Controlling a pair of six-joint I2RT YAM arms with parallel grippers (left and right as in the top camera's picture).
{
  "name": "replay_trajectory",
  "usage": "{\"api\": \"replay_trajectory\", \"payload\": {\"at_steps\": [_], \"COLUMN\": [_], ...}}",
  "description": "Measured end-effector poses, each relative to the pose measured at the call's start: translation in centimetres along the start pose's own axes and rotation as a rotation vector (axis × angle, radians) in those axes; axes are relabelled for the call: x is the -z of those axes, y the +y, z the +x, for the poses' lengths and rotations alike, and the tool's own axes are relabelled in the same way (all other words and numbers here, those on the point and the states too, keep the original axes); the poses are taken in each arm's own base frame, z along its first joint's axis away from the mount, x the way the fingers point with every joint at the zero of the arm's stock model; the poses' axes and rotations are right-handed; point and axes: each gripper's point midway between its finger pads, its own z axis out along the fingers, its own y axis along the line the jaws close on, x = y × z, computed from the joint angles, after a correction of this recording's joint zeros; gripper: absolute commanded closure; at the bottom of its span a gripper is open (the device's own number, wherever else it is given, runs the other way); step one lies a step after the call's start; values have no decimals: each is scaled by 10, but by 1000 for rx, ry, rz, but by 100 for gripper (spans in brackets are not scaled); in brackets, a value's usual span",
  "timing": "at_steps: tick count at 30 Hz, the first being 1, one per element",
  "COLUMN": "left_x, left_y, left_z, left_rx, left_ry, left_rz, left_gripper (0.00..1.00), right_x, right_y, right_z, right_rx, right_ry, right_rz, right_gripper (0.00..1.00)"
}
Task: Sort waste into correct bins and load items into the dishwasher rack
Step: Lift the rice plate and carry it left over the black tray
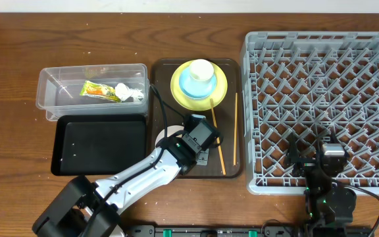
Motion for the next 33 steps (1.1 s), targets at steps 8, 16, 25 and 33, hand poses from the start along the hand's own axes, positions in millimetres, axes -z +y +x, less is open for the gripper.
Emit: {"api": "replay_trajectory", "payload": {"at_steps": [8,16,25,33], "left_x": [13,57,111,134], "left_y": [-3,-2,64,132], "left_z": [-8,-31,-63,-78], "left_rx": [-57,-109,41,330], "left_ry": [-37,-168,-313,-334], "left_rz": [26,62,-6,112], "left_gripper": [94,94,94,94], "right_x": [0,0,0,0], "right_y": [0,0,0,0], "right_z": [0,0,0,0], "right_rx": [0,0,0,0], "right_ry": [0,0,0,0], "right_rz": [0,0,0,0], "right_gripper": [1,1,1,1]}}
